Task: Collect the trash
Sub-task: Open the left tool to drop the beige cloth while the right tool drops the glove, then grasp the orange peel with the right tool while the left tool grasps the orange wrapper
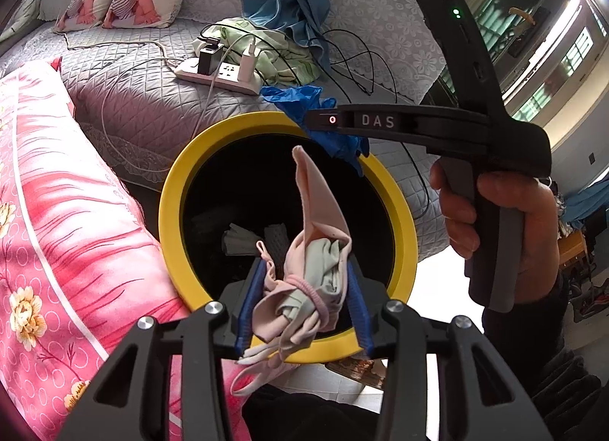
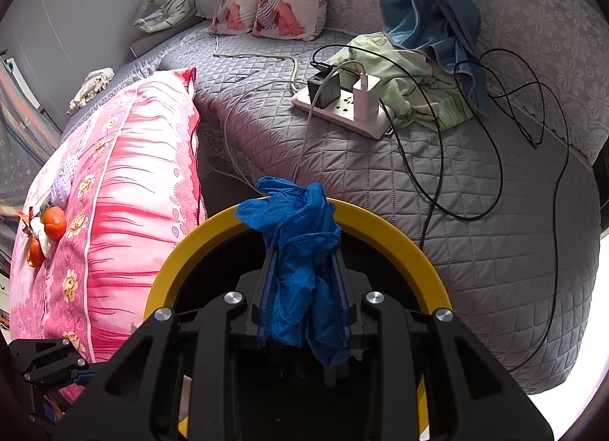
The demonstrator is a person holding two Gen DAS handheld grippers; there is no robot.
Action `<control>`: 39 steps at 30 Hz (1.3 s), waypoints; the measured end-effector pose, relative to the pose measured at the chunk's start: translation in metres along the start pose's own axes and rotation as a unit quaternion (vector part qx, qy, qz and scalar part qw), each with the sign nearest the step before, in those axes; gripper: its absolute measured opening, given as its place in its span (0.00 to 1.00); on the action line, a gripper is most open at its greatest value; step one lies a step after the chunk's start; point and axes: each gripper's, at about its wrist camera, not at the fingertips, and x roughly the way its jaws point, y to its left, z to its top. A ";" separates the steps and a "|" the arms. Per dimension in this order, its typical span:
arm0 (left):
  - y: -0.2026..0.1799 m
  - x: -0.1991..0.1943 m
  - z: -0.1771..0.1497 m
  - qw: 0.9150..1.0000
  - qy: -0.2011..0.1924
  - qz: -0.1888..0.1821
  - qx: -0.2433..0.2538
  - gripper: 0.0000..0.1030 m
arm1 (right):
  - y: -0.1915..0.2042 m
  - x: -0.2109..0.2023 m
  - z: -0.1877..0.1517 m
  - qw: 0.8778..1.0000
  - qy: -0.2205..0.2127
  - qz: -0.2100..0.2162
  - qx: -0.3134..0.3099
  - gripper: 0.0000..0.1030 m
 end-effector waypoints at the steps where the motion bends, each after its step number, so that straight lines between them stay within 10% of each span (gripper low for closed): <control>1: 0.002 -0.001 0.000 1.000 -0.001 -0.005 -0.004 0.41 | -0.001 0.000 0.000 1.000 0.000 -0.001 0.001 0.27; 18: 0.054 -0.052 0.004 0.996 -0.064 0.037 -0.049 0.50 | 0.030 -0.010 0.008 0.999 -0.012 -0.001 -0.031 0.32; 39: 0.226 -0.190 -0.063 0.953 -0.152 0.181 -0.191 0.60 | 0.260 0.026 0.015 0.972 0.015 0.124 -0.198 0.34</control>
